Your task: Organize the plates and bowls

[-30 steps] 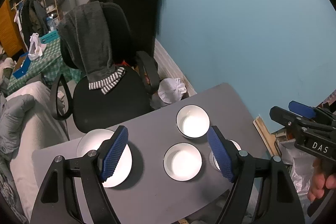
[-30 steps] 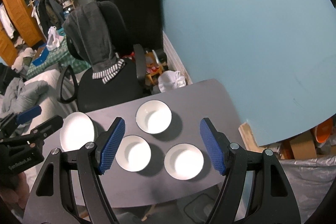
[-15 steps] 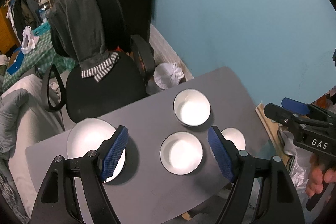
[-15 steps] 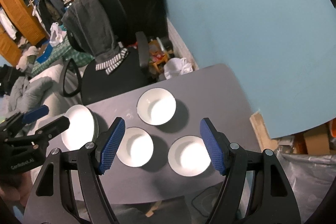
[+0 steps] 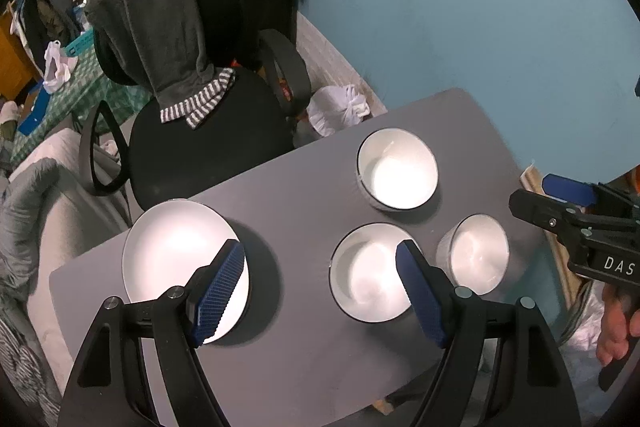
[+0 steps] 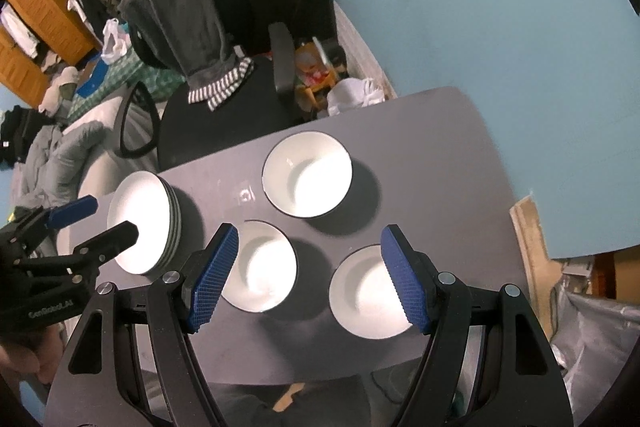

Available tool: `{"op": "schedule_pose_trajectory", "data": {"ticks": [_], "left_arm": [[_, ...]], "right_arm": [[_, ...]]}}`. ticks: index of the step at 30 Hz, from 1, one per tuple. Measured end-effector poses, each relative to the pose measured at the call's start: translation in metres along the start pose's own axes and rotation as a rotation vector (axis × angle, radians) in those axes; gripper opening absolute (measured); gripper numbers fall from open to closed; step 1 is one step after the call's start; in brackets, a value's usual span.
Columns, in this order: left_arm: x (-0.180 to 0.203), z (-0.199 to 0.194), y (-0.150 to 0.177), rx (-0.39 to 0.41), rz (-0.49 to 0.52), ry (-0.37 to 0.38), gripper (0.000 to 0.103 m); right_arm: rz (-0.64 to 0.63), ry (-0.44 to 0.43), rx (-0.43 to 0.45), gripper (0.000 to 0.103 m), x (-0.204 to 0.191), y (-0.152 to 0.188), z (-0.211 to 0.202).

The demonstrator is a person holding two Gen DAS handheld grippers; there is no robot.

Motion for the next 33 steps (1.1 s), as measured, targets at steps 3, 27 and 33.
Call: {"op": "schedule_pose_trajectory", "data": {"ticks": [3,27,33], "left_arm": [[0.0,0.011,0.0,-0.012,0.006,-0.008,0.08],[-0.005,0.118,0.024,-0.172,-0.071,0.01,0.08],[-0.008,0.131,0.026,-0.203,-0.102,0.016,0.08]], "right_arm": [[-0.008,-0.003,-0.021,0.073,0.0,0.0,0.014],[-0.203,0.007,-0.179,0.073,-0.022,0.005,0.115],[-0.226,-0.003,-0.204,0.073,-0.022,0.003,0.131]]}}
Point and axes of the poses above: each gripper's, at about its wrist camera, not at the fingertips, and z roughly the way its jaws point, x to its right, y to its underside, the point moved 10 cm from there along z, roughly the way its jaws point, and after that the axes turned 15 degrees about -x, right-handed, at the moved point
